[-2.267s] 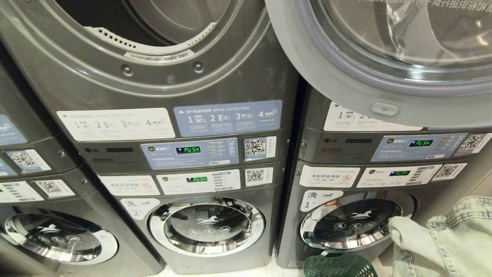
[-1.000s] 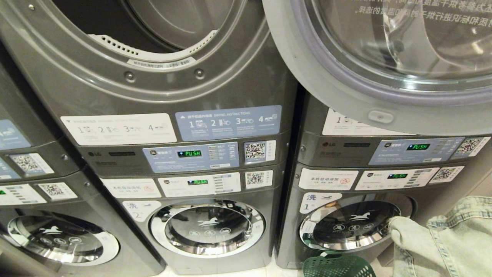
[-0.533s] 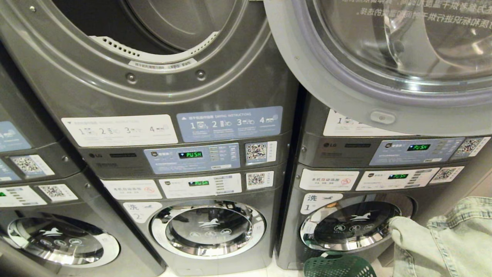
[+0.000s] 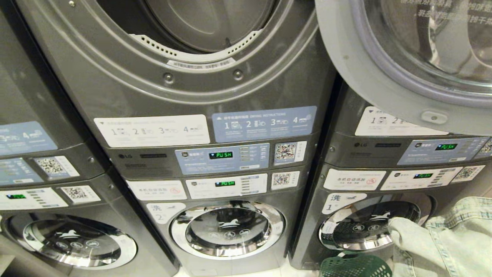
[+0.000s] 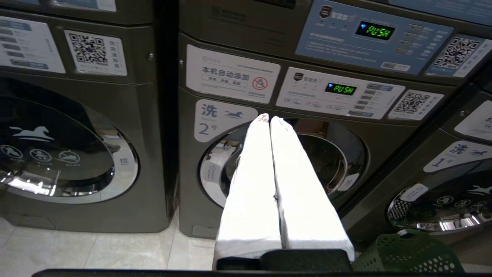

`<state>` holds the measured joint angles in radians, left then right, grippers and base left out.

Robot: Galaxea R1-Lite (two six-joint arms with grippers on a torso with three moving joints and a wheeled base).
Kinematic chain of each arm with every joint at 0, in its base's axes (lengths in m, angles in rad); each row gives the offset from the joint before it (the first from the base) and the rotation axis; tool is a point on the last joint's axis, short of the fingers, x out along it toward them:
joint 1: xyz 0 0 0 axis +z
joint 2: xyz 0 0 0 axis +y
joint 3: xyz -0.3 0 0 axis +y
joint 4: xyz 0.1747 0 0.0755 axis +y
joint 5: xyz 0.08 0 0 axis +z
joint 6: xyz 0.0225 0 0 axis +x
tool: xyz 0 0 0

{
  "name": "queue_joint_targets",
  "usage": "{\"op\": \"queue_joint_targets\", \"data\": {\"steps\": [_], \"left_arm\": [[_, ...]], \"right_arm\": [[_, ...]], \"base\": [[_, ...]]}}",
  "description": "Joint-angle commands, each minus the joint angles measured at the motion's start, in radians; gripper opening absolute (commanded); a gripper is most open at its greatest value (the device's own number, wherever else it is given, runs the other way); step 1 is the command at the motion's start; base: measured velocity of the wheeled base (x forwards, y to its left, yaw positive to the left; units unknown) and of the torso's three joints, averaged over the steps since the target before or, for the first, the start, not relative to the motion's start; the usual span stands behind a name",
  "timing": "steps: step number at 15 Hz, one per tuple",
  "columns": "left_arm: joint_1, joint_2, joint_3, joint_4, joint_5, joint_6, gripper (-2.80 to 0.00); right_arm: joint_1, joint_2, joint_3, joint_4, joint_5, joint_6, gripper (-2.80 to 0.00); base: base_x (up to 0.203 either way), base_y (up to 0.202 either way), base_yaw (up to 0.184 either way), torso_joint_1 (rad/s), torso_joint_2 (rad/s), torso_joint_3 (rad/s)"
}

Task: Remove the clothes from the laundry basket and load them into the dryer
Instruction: Put the clothes in the dryer

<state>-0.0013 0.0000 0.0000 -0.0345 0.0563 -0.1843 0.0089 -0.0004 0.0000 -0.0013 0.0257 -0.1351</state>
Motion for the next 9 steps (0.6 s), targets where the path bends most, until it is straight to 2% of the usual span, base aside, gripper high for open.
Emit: {"op": "queue_joint_targets", "data": {"steps": [1, 9], "left_arm": [[0.0, 0.001, 0.031, -0.001, -0.001, -0.001, -2.8], [0.0, 0.001, 0.031, -0.001, 0.0, -0.001, -2.8]], "right_arm": [[0.0, 0.0, 0.006, 0.0, 0.0, -0.001, -2.8], [0.0, 0.0, 0.006, 0.0, 0.0, -0.001, -2.8]], "base": [[0.0, 0.192, -0.003, 0.002, 0.0, 0.001], [0.0, 0.197, -0.001, 0.003, 0.0, 0.002]]}}
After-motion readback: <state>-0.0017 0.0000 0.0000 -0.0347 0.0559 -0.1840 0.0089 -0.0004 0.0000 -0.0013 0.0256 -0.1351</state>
